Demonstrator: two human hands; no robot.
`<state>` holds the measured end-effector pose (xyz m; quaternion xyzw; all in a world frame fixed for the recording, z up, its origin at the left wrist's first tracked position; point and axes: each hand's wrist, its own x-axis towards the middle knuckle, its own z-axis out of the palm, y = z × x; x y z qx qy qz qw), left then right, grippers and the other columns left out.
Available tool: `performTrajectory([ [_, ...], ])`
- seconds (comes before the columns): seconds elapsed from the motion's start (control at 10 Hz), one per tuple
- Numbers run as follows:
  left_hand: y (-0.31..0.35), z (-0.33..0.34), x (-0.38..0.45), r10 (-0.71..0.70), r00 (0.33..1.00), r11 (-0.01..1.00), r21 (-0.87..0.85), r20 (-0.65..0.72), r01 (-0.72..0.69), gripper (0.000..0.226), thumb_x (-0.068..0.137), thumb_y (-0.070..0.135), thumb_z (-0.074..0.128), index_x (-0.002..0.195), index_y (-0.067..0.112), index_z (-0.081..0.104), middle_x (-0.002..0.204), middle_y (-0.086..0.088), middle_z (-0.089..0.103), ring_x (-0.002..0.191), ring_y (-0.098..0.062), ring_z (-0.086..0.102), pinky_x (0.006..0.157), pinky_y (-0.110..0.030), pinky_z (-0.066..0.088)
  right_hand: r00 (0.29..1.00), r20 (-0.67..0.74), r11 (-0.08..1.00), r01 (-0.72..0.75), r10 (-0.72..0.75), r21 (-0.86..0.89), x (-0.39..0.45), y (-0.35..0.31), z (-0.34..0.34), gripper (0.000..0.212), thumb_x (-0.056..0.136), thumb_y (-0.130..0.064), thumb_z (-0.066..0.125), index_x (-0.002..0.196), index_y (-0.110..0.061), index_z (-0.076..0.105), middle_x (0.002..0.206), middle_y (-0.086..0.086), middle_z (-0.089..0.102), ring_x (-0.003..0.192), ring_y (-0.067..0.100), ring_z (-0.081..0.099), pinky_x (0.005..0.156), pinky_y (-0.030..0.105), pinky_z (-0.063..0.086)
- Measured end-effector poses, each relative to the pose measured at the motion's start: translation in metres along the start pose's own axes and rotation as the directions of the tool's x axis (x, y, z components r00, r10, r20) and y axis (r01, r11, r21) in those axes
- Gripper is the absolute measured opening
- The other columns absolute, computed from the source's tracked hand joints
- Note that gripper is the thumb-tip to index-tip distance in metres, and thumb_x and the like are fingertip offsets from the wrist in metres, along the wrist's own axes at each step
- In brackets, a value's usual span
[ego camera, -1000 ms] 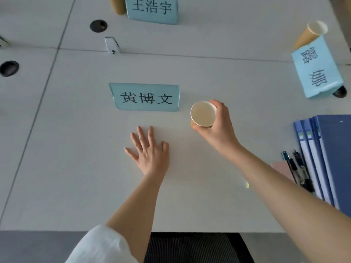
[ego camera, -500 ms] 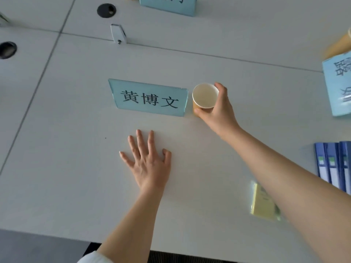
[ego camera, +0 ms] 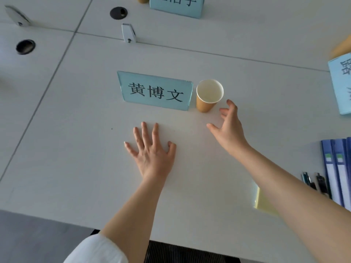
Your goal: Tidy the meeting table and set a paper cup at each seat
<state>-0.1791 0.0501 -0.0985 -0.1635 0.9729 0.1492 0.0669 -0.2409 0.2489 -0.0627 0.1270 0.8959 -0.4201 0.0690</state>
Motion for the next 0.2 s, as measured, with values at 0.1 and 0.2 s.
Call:
performTrajectory([
  [0.1,-0.004,-0.007,-0.002,0.019,0.999,1.0,-0.009,0.032,-0.019,0.073,0.087,0.054,0.04,0.154,0.034,0.016,0.165,0.002,-0.001,0.151,-0.02,-0.011,0.117,-0.057,-0.011,1.0,0.001,0.998,-0.001,0.001,-0.057,-0.033,0.01,-0.005,0.072,0.087,-0.017,0.066,0.145,-0.007,0.025,0.142,0.013,0.045,0.133,0.025,0.044,0.107,0.035,0.035],
  [0.2,-0.013,-0.022,-0.002,0.096,0.983,0.995,-0.022,0.156,-0.094,0.073,0.092,0.049,0.045,0.155,0.033,0.013,0.165,0.004,-0.005,0.15,-0.02,-0.014,0.118,-0.054,-0.011,1.0,-0.005,0.996,-0.026,0.026,-0.09,-0.071,0.012,-0.006,0.06,0.089,-0.015,0.063,0.141,-0.003,0.035,0.137,0.015,0.05,0.128,0.029,0.048,0.104,0.034,0.034],
])
